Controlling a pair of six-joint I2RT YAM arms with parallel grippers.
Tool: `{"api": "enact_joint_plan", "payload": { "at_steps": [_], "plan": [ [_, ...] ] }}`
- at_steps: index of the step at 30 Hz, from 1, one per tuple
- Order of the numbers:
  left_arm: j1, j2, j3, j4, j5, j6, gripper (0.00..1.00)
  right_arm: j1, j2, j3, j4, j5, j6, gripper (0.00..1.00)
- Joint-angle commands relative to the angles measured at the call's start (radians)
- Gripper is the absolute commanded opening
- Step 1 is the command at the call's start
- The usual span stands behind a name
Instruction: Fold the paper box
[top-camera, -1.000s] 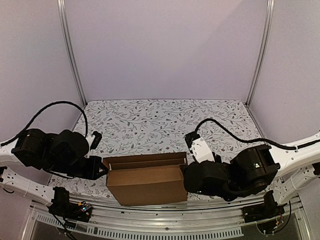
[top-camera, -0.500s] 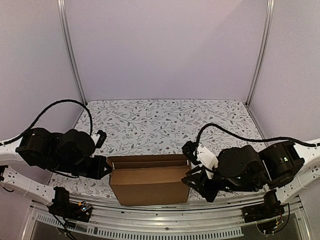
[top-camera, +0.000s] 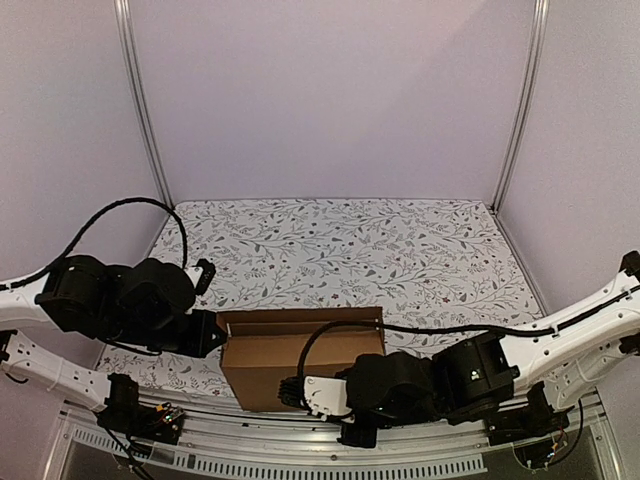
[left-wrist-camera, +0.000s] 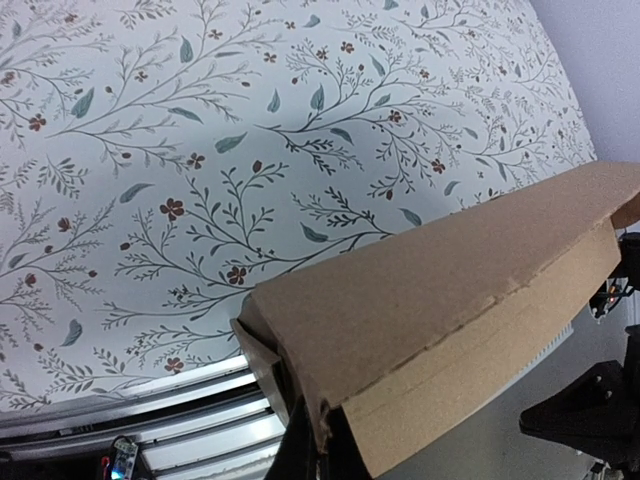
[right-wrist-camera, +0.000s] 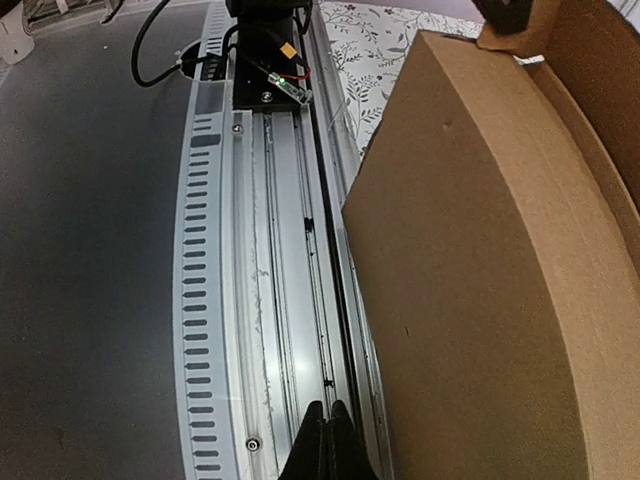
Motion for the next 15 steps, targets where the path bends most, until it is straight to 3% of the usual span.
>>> {"api": "enact_joint_plan", "payload": {
  "at_steps": [1,6,15],
  "plan": [
    [-0.017,0.052,-0.028,-0.092,0.054,-0.005,0.0,0.006,0.134,0.05,0.192,0.024,-0.175,0.0],
    [-0.017,0.08,-0.018,-0.087,0.062,0.002,0.0,-0.012,0.261,0.087,0.352,0.093,-0.234,0.0],
    [-0.017,0.095,-0.005,-0.088,0.073,0.004,0.0,-0.086,0.402,0.175,0.459,0.147,-0.246,0.0]
  ]
}}
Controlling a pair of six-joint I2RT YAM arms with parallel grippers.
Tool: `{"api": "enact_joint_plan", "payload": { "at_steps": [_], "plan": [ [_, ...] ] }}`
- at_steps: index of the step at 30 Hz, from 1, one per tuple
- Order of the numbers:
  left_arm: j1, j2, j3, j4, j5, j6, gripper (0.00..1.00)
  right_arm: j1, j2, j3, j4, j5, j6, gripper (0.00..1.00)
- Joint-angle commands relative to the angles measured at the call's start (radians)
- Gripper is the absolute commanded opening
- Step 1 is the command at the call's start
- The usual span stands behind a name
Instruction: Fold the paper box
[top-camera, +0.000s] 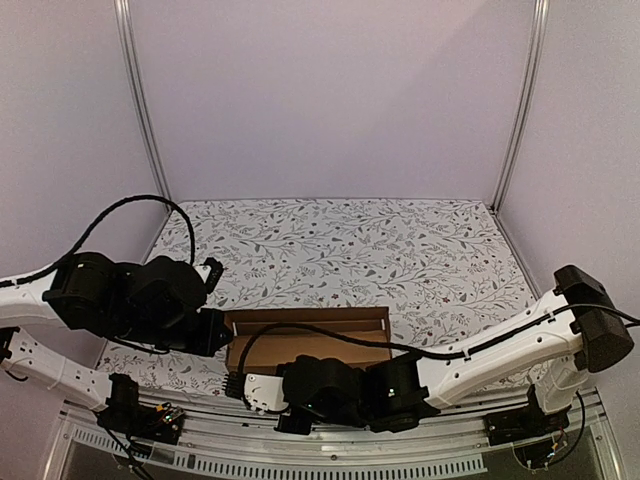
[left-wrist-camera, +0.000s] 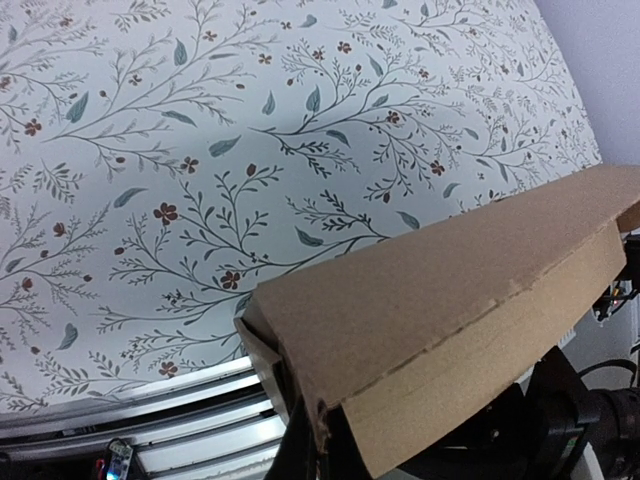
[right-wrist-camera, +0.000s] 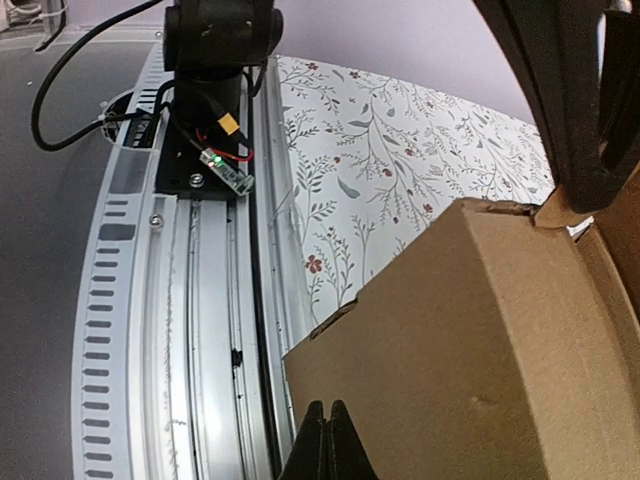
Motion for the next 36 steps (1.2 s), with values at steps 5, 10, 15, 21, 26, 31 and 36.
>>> {"api": "enact_joint_plan", "payload": {
  "at_steps": [5,10,15,21,26,31,36],
  "plan": [
    [-0.017,0.025,-0.035,-0.108,0.08,-0.003,0.0,-0.059,0.06,0.036,0.102,0.117,-0.017,0.0],
    [-0.017,0.011,-0.026,-0.133,0.073,-0.009,0.0,-0.069,0.068,0.033,0.102,0.162,-0.013,0.0],
    [-0.017,0.0,-0.01,-0.157,0.068,-0.013,0.0,-0.071,0.08,0.037,0.105,0.227,0.0,0.0],
    [-0.018,-0.001,-0.012,-0.154,0.082,-0.012,0.0,-0.077,0.092,0.05,0.107,0.259,0.029,0.0],
    [-0.019,0.001,-0.011,-0.133,0.088,-0.01,0.0,-0.077,0.099,0.068,0.108,0.262,0.031,0.0],
    [-0.018,-0.001,-0.003,-0.128,0.093,-0.01,0.0,-0.078,0.11,0.084,0.11,0.294,0.035,0.0],
    [-0.019,0.0,-0.003,-0.089,0.113,-0.007,0.0,-0.078,0.125,0.098,0.11,0.322,0.049,0.0]
  ]
}}
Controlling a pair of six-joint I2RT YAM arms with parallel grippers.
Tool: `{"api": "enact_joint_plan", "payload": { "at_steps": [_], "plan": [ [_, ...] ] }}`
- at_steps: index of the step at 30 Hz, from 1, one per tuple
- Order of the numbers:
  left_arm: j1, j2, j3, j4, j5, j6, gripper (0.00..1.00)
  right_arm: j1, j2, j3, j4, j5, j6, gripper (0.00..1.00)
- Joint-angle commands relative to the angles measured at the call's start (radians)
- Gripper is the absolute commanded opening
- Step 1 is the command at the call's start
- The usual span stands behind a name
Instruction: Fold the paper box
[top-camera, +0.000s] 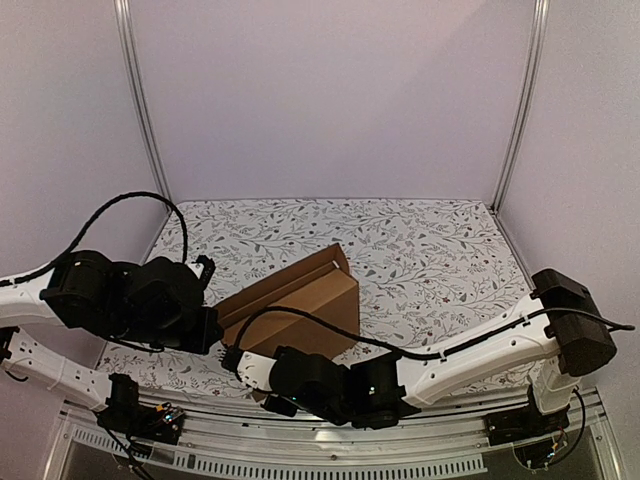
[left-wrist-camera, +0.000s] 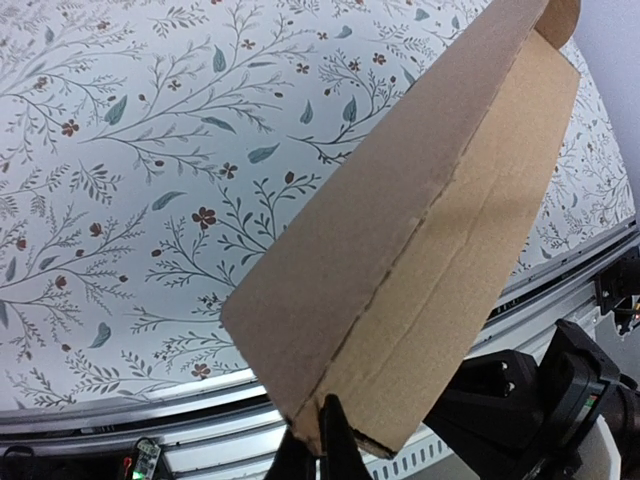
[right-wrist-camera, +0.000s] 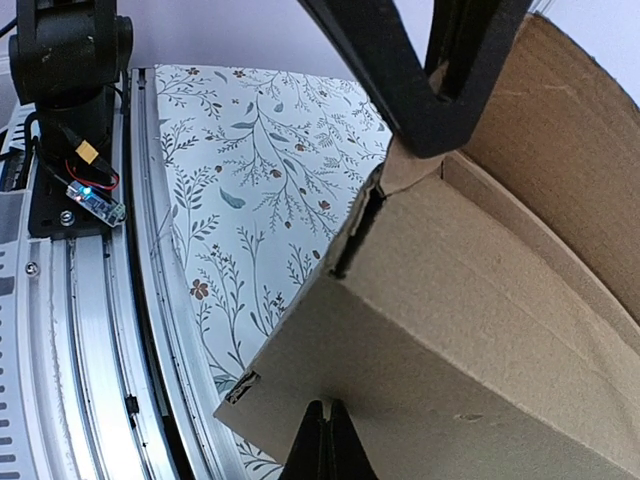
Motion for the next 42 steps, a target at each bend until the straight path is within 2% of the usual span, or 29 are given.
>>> {"api": "enact_joint_plan", "payload": {
  "at_steps": [1,31,40,42],
  "plan": [
    [-0.02,0.019,-0.013,-0.021,0.165,0.003,0.0,-0.041,0.037,0.043,0.029,0.105,0.026,0.0],
    [-0.063,0.05,-0.149,0.07,0.22,-0.06,0.0,-0.078,0.063,0.093,0.02,0.16,0.111,0.0],
    [-0.077,0.044,-0.173,0.077,0.201,-0.074,0.0,-0.079,0.02,0.078,-0.012,0.17,0.113,0.0],
    [-0.076,0.037,-0.166,0.075,0.194,-0.07,0.0,-0.08,0.002,0.065,-0.017,0.169,0.113,0.03]
  ]
}}
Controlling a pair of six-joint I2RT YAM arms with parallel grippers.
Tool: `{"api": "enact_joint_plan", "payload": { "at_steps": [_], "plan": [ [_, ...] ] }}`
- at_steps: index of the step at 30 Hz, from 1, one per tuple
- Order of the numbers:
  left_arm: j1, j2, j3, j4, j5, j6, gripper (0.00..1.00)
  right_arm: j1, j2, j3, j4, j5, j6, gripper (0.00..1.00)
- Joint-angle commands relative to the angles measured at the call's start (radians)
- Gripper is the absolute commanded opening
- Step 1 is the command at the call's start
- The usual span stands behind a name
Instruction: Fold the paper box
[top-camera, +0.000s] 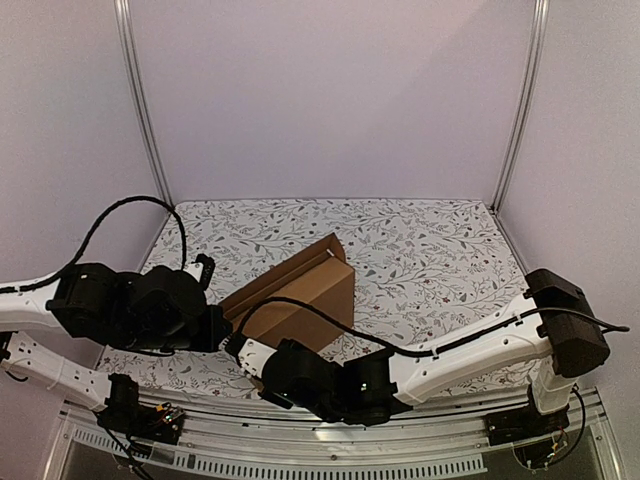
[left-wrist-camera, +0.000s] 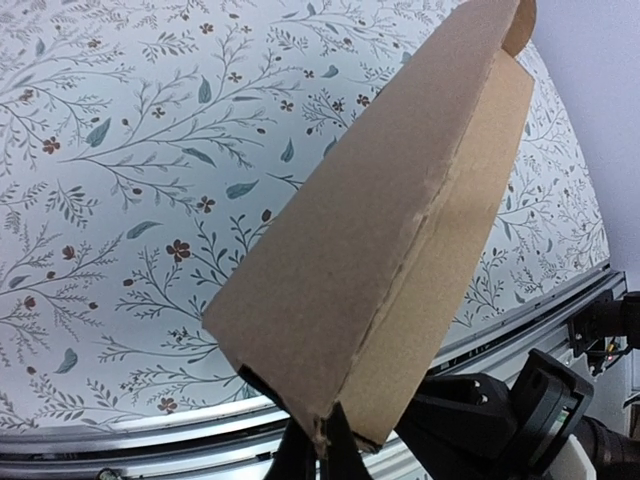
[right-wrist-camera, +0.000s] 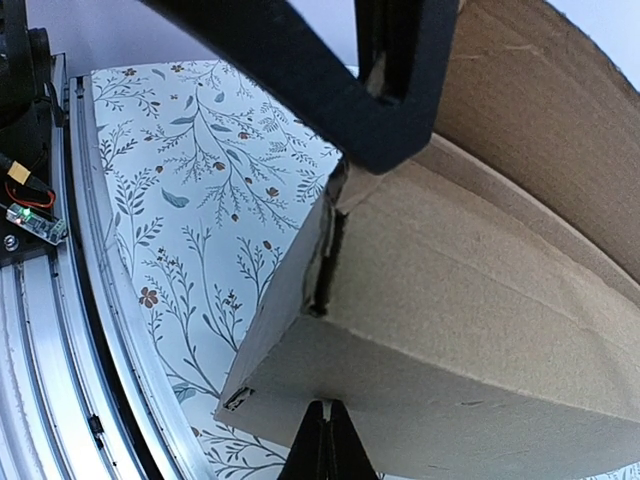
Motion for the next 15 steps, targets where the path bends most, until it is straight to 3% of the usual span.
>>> {"api": "enact_joint_plan", "payload": {
  "at_steps": [1,7,9,15],
  "plan": [
    [-0.058,0.044,-0.073,-0.077,0.266,-0.008,0.03,-0.061,-0.045,0.006,0.041,0.056,0.018,0.06],
    [-0.057,0.02,-0.02,-0.11,0.218,0.026,0.21,-0.061,-0.08,-0.032,0.03,0.06,0.018,0.23],
    [-0.055,0.011,0.001,-0.119,0.202,0.041,0.27,-0.06,-0.095,-0.046,0.027,0.063,0.049,0.24],
    [-0.052,0.022,0.098,-0.172,0.168,0.102,0.33,-0.061,-0.138,-0.087,0.026,0.084,0.06,0.25]
  ]
}}
